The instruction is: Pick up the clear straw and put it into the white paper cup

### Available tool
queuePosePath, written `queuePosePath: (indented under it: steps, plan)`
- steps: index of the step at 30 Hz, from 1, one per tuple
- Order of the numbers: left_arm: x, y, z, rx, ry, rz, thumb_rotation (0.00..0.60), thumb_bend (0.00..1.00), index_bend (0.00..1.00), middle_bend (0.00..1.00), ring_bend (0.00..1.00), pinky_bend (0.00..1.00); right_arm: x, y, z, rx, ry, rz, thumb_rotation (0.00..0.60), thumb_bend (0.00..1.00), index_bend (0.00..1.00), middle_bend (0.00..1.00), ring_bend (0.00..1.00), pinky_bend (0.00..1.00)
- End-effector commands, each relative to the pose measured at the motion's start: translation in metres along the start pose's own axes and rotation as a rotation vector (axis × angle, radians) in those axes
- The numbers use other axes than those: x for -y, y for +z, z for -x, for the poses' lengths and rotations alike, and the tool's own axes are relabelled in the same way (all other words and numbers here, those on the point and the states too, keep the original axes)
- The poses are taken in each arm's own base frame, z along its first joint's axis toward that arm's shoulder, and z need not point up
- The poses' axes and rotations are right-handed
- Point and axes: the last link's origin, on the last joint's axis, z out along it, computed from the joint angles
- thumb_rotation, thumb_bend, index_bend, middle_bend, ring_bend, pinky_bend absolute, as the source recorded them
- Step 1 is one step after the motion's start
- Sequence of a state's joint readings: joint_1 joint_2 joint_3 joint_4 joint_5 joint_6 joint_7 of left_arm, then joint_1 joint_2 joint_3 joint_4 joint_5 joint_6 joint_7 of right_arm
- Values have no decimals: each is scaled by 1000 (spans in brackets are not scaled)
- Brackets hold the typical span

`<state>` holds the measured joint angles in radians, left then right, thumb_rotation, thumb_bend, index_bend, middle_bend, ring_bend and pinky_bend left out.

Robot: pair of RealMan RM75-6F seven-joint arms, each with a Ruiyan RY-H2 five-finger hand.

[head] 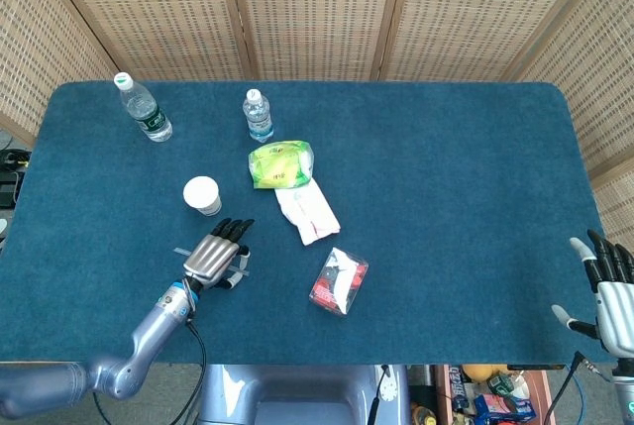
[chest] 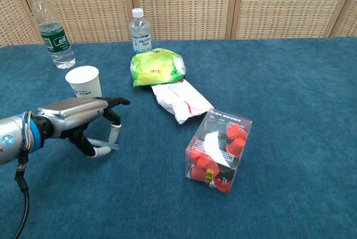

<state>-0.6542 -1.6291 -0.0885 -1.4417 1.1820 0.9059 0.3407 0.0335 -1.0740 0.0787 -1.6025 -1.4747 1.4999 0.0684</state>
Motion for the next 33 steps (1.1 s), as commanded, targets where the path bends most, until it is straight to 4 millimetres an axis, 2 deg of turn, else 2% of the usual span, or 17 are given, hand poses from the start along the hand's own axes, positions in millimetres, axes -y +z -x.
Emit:
queuePosePath:
  steps: [1, 3, 4, 9, 11, 16, 20, 27, 33]
  plan:
    - [-8, -7, -12, -26, -89, 50, 600, 399, 598, 0, 0, 0, 0, 0, 0, 1, -1, 0, 600, 0, 0, 0, 0, 0]
    - [-15, -14, -25, -48, -188, 103, 600, 406, 598, 0, 0, 0, 0, 0, 1, 3, -2, -2, 600, 0, 0, 0, 0, 0]
    - [-23, -21, -47, -105, -304, 156, 600, 415, 598, 0, 0, 0, 1, 0, 1, 4, -3, -4, 600, 0, 0, 0, 0, 0]
    - [-12, -40, -91, -241, -457, 273, 600, 431, 598, 0, 0, 0, 2, -1, 2, 6, -10, -6, 600, 0, 0, 0, 0, 0]
    - [-5, -46, -109, -294, -581, 318, 600, 435, 598, 0, 0, 0, 3, -1, 2, 4, -13, -7, 600, 0, 0, 0, 0, 0]
    - [17, -52, -135, -407, -803, 388, 600, 456, 599, 0, 0, 0, 3, -1, 3, 6, -17, -7, 600, 0, 0, 0, 0, 0]
    - [46, -48, -142, -542, -993, 387, 600, 502, 602, 0, 0, 0, 4, 0, 4, 6, -23, -6, 600, 0, 0, 0, 0, 0]
    - [84, -34, -141, -591, -1162, 352, 600, 523, 605, 0, 0, 0, 5, 1, 7, 14, -37, -2, 600, 0, 0, 0, 0, 0]
    - [97, -20, -135, -577, -1202, 305, 600, 523, 606, 0, 0, 0, 5, 3, 9, 21, -43, 7, 600, 0, 0, 0, 0, 0]
